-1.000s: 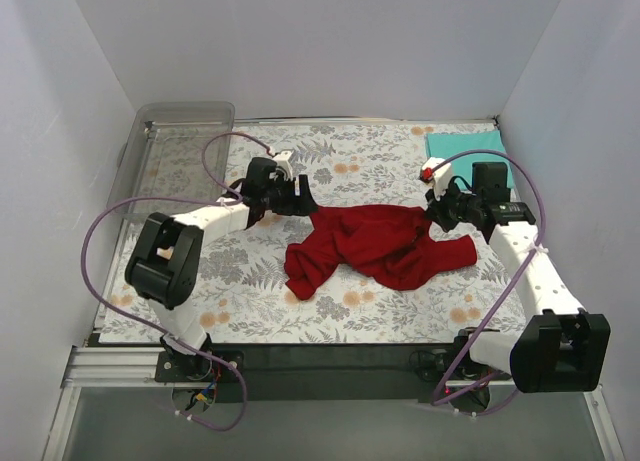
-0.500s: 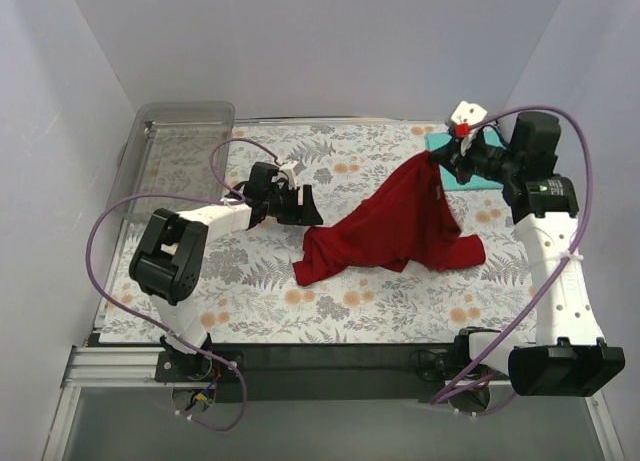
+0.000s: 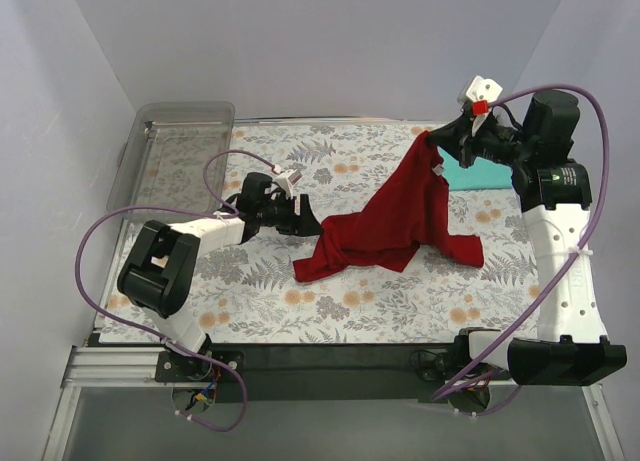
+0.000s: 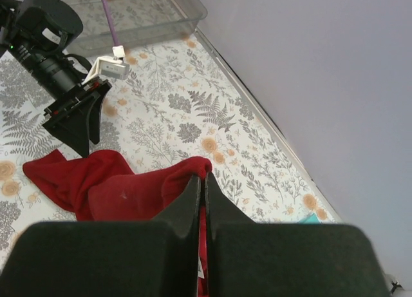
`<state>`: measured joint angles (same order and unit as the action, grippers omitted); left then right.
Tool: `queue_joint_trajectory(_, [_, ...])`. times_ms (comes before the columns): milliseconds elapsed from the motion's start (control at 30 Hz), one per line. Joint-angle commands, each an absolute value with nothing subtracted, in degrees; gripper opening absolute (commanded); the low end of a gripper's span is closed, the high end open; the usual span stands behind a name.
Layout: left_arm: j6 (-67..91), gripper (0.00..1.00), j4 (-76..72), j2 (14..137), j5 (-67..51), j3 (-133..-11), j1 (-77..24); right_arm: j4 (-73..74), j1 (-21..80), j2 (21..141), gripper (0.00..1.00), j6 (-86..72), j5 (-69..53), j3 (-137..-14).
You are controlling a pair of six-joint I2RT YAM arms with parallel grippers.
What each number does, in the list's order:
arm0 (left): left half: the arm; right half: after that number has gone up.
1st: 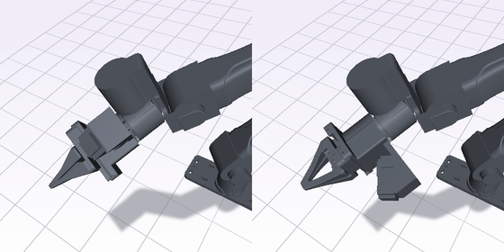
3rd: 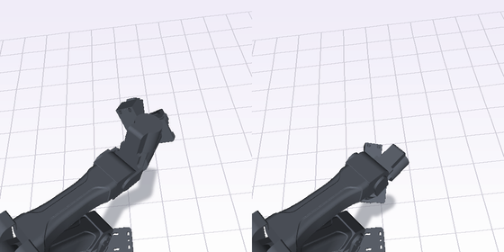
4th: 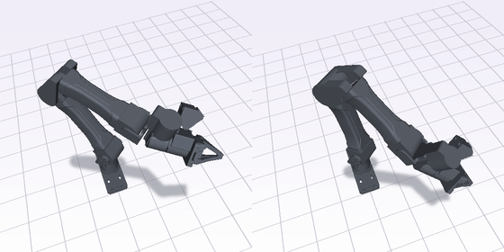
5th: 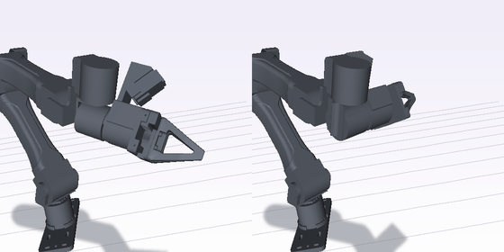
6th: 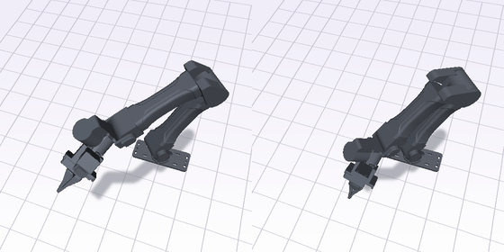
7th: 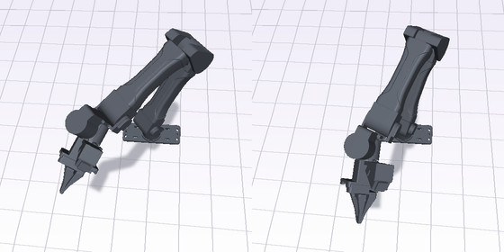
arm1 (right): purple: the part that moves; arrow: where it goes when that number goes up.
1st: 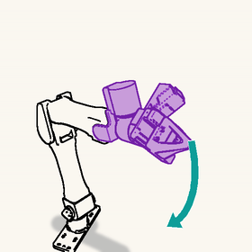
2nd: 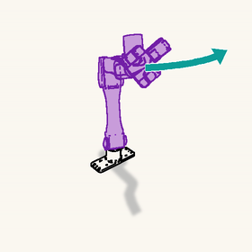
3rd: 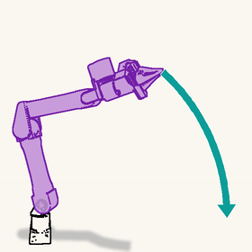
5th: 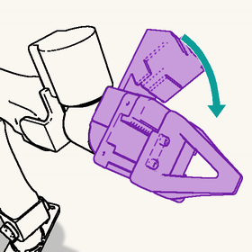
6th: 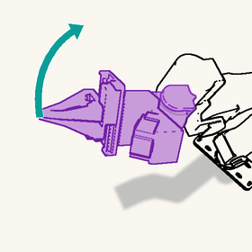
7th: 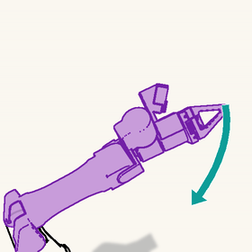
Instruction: Fold and stack the t-shirts
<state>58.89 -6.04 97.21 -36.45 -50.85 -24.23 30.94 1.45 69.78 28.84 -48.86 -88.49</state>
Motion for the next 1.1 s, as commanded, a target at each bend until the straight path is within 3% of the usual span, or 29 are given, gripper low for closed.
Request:
queue_joint_trajectory(0, [59.32,0.61,-7.12,97.12,-37.87,-51.94,-24.26,29.44,1.14,69.78,0.01,26.63,-50.27,-93.78])
queue_joint_trajectory(167, [61.25,0.61,-8.44,100.00,-42.01,-52.82,-25.31,29.36,1.14,69.96,0.01,26.10,-50.89,-93.34])
queue_joint_trajectory(233, [61.43,0.55,-8.53,101.59,-44.02,-53.78,-26.88,29.36,1.14,70.05,0.01,25.67,-51.15,-93.16])
queue_joint_trajectory(267, [61.44,0.47,-8.26,102.30,-44.47,-54.49,-27.33,29.27,1.14,70.31,0.01,25.49,-51.15,-93.16])
queue_joint_trajectory(300, [61.35,0.19,-7.57,103.61,-45.60,-55.62,-27.59,29.27,1.06,70.40,0.01,25.40,-51.07,-93.34])
queue_joint_trajectory(333, [61.26,0.00,-6.60,103.97,-45.35,-56.68,-27.77,29.35,1.14,70.49,0.01,25.23,-50.37,-93.60])
queue_joint_trajectory(400, [58.91,0.00,-1.53,103.02,-40.98,-58.35,-27.69,29.44,1.06,71.28,0.01,25.05,-48.96,-95.17])
queue_joint_trajectory(600, [50.03,0.00,8.16,82.99,-14.79,-65.03,-27.60,28.74,1.06,74.09,0.01,21.89,-39.39,-103.87])
queue_joint_trajectory(800, [42.90,0.00,13.70,70.24,-13.80,-74.52,-27.25,26.10,0.70,74.18,0.01,17.76,-33.40,-112.31])
queue_joint_trajectory(1067, [41.22,0.00,13.89,58.63,-15.99,-73.56,-27.25,31.37,-3.34,73.74,0.01,16.53,-31.11,-126.72])
